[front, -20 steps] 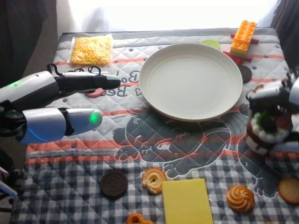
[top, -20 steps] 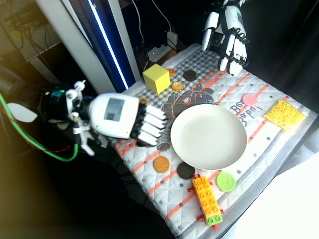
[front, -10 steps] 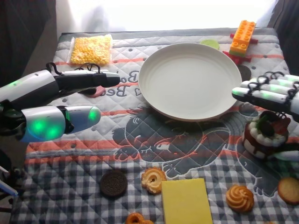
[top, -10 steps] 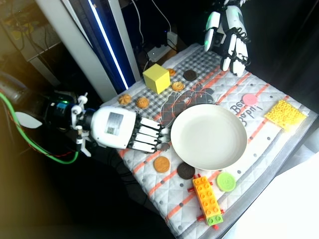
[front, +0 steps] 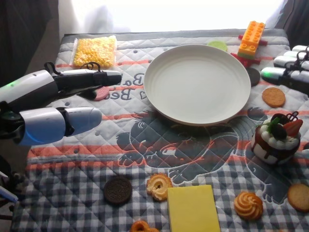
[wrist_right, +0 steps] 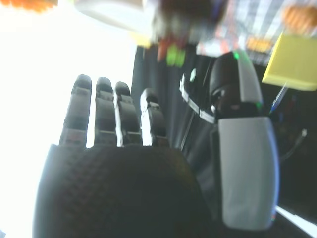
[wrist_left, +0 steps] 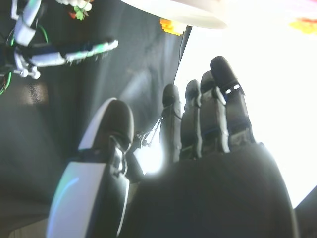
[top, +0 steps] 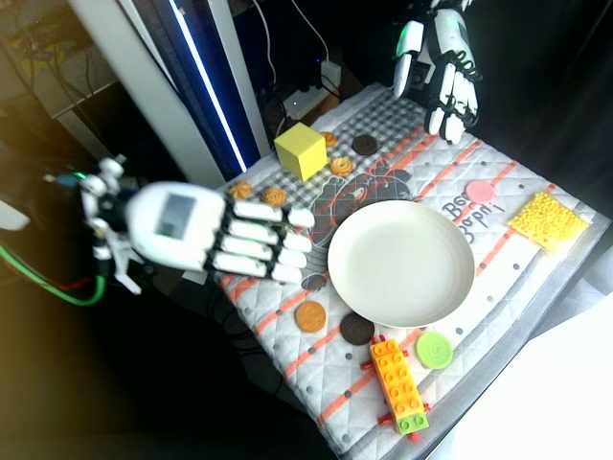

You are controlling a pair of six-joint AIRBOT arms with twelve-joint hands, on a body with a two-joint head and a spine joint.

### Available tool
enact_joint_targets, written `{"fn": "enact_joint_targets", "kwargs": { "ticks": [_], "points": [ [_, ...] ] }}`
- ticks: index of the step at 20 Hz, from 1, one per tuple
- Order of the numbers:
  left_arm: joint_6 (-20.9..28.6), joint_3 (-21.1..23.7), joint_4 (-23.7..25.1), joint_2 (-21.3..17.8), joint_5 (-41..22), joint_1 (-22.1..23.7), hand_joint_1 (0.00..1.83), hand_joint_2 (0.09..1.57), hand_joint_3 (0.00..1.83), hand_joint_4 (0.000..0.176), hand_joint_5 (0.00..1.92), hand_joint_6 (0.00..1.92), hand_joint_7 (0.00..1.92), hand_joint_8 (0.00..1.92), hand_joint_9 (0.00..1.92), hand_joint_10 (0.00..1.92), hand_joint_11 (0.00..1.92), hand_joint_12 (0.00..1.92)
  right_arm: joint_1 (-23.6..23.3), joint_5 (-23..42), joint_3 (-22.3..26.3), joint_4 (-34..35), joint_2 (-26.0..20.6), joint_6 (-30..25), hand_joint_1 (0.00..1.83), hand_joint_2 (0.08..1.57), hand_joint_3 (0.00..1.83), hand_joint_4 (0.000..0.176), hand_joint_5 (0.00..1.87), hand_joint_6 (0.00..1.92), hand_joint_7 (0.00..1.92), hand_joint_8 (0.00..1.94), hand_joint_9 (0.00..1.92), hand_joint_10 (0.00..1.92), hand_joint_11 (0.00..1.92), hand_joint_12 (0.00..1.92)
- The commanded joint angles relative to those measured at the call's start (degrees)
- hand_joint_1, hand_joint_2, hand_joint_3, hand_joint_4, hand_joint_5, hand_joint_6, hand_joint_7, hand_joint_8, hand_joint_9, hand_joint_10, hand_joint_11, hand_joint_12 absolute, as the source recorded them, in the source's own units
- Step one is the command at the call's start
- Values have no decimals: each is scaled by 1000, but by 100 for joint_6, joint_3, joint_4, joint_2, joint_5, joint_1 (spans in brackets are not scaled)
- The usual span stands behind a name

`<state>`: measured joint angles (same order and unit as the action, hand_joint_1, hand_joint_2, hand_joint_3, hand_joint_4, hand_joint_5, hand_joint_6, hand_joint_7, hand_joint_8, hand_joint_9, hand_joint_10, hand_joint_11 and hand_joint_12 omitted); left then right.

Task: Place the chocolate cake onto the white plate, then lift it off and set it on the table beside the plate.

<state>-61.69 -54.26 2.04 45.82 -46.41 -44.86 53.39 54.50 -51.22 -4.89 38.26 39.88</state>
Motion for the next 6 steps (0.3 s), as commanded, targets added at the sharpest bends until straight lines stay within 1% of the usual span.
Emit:
{"fn": "enact_joint_targets", "kwargs": {
  "ticks": [1,2,3,4,5,6],
  "points": [
    [38,18,-97,-57,-800,16,539,1371,0,0,282,6,167,2,129,4,0,613,53,988,58,190,-71,44,655,1063,0,52,0,0,0,0,0,0,54,26],
    [38,27,-107,-61,-853,1,510,1374,1,0,246,2,124,0,82,0,0,500,155,1165,121,305,-108,127,665,1048,0,59,0,0,0,0,0,0,10,10],
    [38,53,-138,-84,-974,-37,553,1364,0,0,211,4,117,4,82,13,0,601,382,1575,227,569,-168,318,659,1085,10,48,0,0,0,0,0,0,0,0],
    [38,64,-173,-95,-1059,-67,553,1364,0,0,211,4,117,4,82,13,0,601,561,1864,276,751,-200,386,659,1085,10,48,0,0,0,0,0,0,0,0],
    [38,68,-210,-103,-1131,-103,553,1355,0,0,175,0,117,3,84,12,0,652,761,2208,308,953,-210,415,657,1091,12,51,0,0,0,0,0,0,0,0],
    [38,67,-248,-104,-1205,-118,561,1352,0,0,132,2,126,3,94,13,0,730,1021,2614,336,1183,-208,442,640,1100,14,40,0,0,0,0,0,0,0,0]
  ]
}}
